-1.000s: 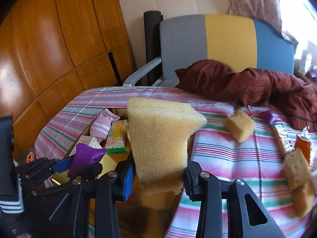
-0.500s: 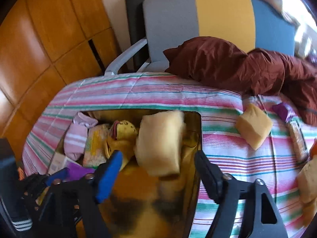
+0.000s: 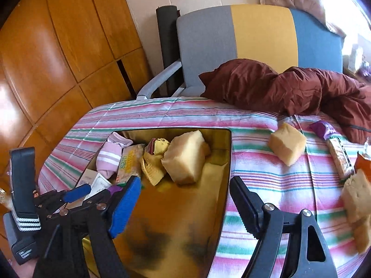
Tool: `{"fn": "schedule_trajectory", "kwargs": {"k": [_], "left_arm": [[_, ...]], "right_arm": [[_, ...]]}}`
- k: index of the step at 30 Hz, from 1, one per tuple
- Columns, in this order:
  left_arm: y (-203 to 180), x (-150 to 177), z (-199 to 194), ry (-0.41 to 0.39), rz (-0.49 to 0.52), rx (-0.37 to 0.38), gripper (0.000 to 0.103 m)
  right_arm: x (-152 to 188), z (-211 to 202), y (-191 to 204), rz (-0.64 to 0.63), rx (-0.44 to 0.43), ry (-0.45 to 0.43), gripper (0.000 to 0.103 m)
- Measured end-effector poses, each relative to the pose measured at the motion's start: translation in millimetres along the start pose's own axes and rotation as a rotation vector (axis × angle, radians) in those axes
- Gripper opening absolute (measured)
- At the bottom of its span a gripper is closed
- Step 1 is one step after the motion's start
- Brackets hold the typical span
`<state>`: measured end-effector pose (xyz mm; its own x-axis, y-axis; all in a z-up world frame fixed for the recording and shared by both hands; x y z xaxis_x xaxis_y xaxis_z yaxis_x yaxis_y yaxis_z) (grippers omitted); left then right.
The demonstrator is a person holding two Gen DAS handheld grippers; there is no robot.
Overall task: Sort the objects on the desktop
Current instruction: 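Carry the packet and sponge over the gold tray and release both, then move both tools back from the tray toward the sponges and grey sock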
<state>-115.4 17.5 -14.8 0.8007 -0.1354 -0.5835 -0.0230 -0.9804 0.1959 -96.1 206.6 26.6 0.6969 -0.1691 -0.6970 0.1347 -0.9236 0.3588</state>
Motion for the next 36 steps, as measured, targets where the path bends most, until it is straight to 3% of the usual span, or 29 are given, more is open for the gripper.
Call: {"fn": "schedule_trajectory", "kwargs": {"k": [8, 15, 20, 26, 36], "left_arm": [[-8, 7, -22, -0.023, -0.015, 0.057, 0.046], [-40, 20, -46, -0.049, 0.059, 0.090, 0.046], [-59, 28, -65, -0.074, 0.087, 0.105, 0.046], [-74, 34, -87, -0.113, 0.121, 0.058, 0.046], [-96, 44, -107, -0.125, 0.148, 0.064, 0.046]], "right_arm": [[17, -25, -6, 0.101, -0.061, -0.036, 0.079], [38, -49, -11, 0.138, -0.081, -0.067, 0.081], [51, -67, -20, 0.137, -0.051, -0.075, 0.081], [60, -94, -35, 0.122, 0.006, -0.119, 0.081], [72, -128, -58, 0.088, 0.088, -0.170, 0.081]]}}
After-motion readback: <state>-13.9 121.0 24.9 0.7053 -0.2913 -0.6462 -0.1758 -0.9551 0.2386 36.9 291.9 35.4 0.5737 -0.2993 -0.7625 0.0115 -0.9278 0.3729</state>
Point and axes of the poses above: each gripper's, at about its wrist camera, not at the fingertips, and z roughly the way its jaws point, y to its left, x to its underside, the point moved 2 cm from there along z, roughly the way its jaws point, and after that the axes turned 11 degrees about -x, right-handed, at the moved point
